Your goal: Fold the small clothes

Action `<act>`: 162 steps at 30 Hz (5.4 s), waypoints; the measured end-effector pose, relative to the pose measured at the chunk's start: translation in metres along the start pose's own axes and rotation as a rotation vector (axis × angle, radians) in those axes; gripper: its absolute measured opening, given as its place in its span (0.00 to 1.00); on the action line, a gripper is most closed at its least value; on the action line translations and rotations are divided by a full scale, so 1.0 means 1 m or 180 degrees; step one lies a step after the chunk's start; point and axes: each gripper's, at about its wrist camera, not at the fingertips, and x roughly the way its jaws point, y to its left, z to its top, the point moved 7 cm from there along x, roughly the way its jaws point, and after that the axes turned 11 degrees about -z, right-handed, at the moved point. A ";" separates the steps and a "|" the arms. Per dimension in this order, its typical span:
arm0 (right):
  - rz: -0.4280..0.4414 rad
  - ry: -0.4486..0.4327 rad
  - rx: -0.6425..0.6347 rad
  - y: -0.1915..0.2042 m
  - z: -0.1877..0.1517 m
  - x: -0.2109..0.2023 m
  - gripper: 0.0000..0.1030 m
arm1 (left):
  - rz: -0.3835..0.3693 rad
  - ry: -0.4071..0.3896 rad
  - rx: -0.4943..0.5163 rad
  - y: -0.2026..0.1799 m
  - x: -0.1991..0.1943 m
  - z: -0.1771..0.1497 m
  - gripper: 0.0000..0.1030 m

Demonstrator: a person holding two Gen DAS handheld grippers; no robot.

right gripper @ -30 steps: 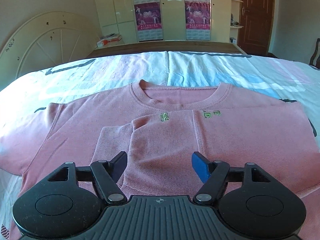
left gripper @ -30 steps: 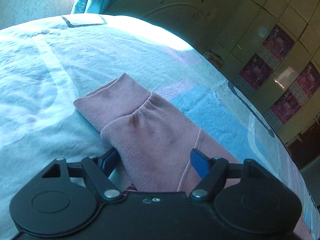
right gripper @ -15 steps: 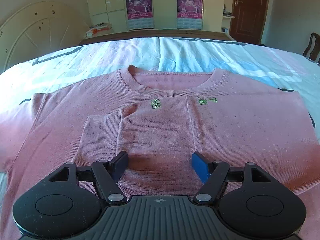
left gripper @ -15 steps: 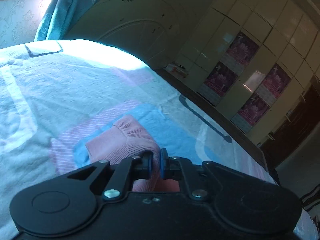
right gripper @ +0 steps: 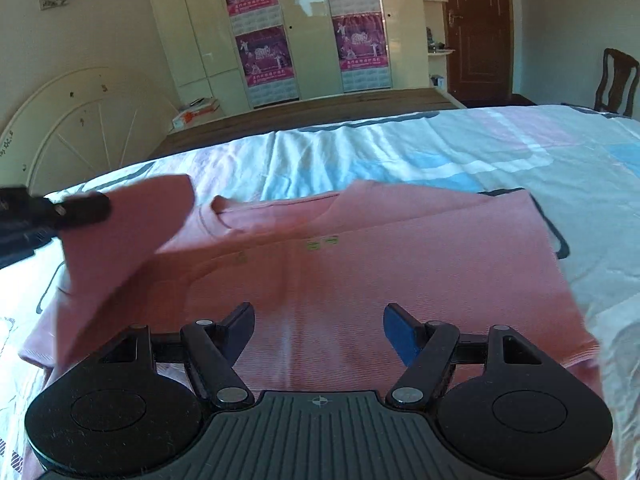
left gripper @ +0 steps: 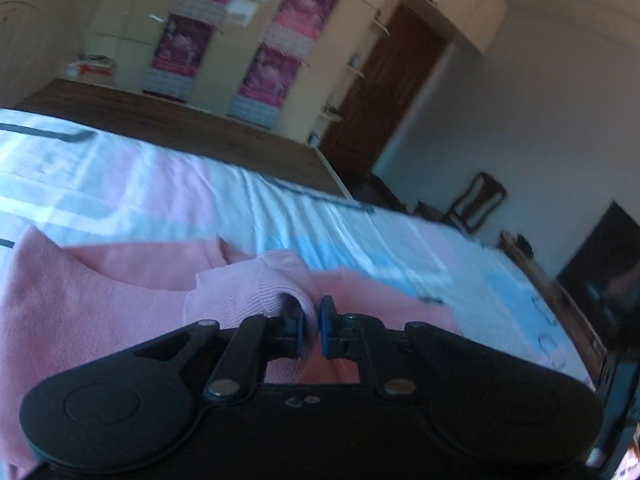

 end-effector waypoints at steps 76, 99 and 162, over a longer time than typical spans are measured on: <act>-0.0021 0.0162 0.0129 -0.058 -0.006 0.009 0.36 | 0.1807 0.0355 0.0293 0.107 -0.127 -0.092 0.26; -0.0311 -0.0007 -0.0121 -0.044 0.011 0.048 0.07 | 0.1850 0.0028 -0.0442 0.184 -0.040 -0.005 0.43; 0.0371 0.0322 -0.0869 0.032 -0.080 -0.018 0.20 | 0.1442 0.0668 0.0359 0.001 -0.028 -0.121 0.67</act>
